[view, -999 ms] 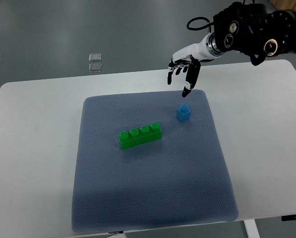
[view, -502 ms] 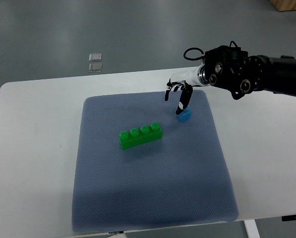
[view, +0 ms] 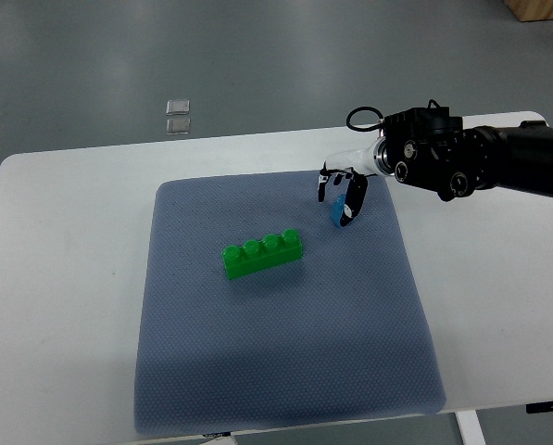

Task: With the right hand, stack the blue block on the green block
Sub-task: 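Lower the right hand onto the blue block and close fingers around it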

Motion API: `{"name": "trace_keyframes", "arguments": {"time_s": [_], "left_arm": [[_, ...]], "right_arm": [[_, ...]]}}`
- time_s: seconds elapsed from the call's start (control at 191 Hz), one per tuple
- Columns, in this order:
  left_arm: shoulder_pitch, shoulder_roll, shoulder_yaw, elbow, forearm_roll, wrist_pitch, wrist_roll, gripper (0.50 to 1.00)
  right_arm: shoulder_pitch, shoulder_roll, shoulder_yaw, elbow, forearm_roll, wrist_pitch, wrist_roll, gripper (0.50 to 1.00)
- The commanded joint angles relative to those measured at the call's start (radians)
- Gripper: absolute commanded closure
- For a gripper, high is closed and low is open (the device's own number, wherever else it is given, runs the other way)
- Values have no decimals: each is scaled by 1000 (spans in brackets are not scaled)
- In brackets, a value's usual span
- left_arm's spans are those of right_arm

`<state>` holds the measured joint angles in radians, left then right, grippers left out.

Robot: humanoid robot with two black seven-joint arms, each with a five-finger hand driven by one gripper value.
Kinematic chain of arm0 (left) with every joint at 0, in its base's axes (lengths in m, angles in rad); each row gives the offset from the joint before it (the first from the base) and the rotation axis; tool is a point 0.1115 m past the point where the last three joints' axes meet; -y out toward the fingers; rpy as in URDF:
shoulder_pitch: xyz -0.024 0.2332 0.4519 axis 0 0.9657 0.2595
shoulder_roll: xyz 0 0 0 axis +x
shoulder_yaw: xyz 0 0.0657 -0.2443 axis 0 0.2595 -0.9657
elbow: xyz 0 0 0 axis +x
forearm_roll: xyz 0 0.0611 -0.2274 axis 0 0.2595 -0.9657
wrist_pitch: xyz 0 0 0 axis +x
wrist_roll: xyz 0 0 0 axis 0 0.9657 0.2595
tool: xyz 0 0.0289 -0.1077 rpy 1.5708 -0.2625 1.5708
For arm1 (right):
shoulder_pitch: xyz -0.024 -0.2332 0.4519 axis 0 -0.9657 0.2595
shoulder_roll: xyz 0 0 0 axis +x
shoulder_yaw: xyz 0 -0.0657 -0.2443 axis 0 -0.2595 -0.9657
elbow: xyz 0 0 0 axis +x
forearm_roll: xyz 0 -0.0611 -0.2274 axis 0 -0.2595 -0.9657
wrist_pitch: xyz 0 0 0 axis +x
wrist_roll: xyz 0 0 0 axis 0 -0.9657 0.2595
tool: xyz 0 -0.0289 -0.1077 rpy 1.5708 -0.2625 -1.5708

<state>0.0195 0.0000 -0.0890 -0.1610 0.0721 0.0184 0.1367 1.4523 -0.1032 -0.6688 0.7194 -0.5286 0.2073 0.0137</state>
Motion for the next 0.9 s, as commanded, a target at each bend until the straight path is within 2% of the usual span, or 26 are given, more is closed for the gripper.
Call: {"name": "trace_keyframes", "arguments": {"time_s": [0.0,0.188,0.235,0.722,0.727,0.895], "left_arm": [[-1,0,0,0,0,0,0,500],[0,0,0,0,0,0,0,500],[0,0,0,0,0,0,0,500],[0,0,0,0,0,0,0,500],[-1,0,0,0,0,0,0,500],[-1,0,0,0,0,0,0,500]], "right_arm": [[-9,-6,0,2,-7,-12,0,656],[-13,-7,0,2,-31,-16,0,679],[-18,-10,-2,3,-33,-19,-1,699],[-18,-16,-2,14,-34,-17,0,750],[-18,-16,-2,14,-34,-17,2,770],[-18,-16,-2,14,-65,-20,5,805]]}}
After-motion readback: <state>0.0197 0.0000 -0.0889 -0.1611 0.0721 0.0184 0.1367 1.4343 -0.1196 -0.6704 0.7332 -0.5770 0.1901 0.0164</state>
